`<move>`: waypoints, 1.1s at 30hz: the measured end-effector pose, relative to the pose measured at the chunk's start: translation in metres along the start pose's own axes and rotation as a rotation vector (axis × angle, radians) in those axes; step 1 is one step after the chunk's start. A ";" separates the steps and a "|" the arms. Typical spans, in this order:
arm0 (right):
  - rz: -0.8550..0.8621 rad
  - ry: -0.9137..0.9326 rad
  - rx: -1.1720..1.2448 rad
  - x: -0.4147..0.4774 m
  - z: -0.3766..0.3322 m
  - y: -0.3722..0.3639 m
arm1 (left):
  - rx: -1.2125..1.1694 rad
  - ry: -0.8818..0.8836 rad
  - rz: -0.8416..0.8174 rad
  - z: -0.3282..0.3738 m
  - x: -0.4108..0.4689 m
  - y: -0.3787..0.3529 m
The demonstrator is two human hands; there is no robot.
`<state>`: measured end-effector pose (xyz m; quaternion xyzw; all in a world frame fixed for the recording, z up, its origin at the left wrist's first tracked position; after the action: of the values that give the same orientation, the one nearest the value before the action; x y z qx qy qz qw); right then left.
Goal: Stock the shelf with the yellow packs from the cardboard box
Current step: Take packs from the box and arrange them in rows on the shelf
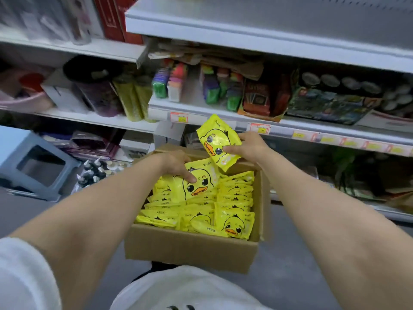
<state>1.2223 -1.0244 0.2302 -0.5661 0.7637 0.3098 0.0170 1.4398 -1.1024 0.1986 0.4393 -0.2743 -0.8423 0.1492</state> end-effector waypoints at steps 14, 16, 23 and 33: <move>0.110 0.298 0.112 -0.006 -0.136 0.115 | 0.177 -0.077 0.402 0.080 -0.091 0.184; 0.109 0.340 0.140 -0.004 -0.158 0.124 | 0.196 -0.087 0.449 0.087 -0.101 0.210; 0.140 0.450 0.154 0.005 -0.221 0.145 | 0.276 -0.123 0.544 0.107 -0.107 0.281; 0.223 0.475 0.107 0.053 -0.268 0.165 | 0.316 -0.098 0.639 0.098 -0.061 0.378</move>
<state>1.1461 -1.1739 0.5019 -0.5335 0.8192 0.1275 -0.1673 1.3977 -1.3439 0.5087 0.3083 -0.5316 -0.7203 0.3218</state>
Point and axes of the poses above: each hand's wrist, its own x-axis towards the middle knuckle, its own y-axis out of the back of the hand, z = x × y, the point moved 4 cm from there along x, towards the middle knuckle, and after that the axes turned 2 degrees about x, right-handed, at the moved point
